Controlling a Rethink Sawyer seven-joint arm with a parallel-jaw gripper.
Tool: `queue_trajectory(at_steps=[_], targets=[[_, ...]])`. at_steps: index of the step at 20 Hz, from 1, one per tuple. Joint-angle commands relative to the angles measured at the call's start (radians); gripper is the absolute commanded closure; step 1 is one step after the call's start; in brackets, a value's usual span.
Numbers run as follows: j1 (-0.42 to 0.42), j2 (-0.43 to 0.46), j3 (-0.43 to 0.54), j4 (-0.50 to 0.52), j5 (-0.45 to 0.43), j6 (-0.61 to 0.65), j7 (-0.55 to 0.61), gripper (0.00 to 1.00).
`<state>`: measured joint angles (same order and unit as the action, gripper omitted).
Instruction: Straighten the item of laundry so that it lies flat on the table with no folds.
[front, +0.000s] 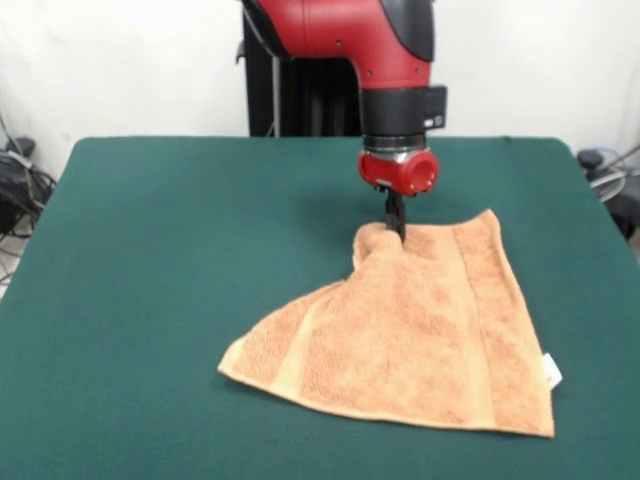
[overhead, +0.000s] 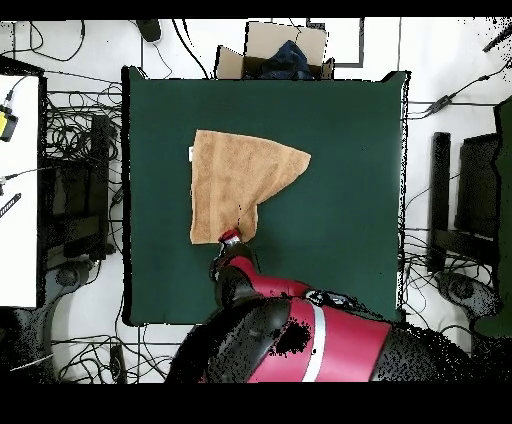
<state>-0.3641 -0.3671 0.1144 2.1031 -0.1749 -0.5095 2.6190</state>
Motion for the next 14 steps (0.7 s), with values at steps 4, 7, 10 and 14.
queue_trajectory(at_steps=[4,7,10,14], targets=[[-0.01,0.116,0.038,0.161,0.049,0.121,0.175,1.0],[-0.013,0.101,0.047,0.172,0.057,0.125,0.175,1.0],[-0.001,0.096,0.038,0.168,0.063,0.106,0.17,1.0],[-0.032,0.098,0.064,0.165,0.054,0.117,0.166,1.0]])
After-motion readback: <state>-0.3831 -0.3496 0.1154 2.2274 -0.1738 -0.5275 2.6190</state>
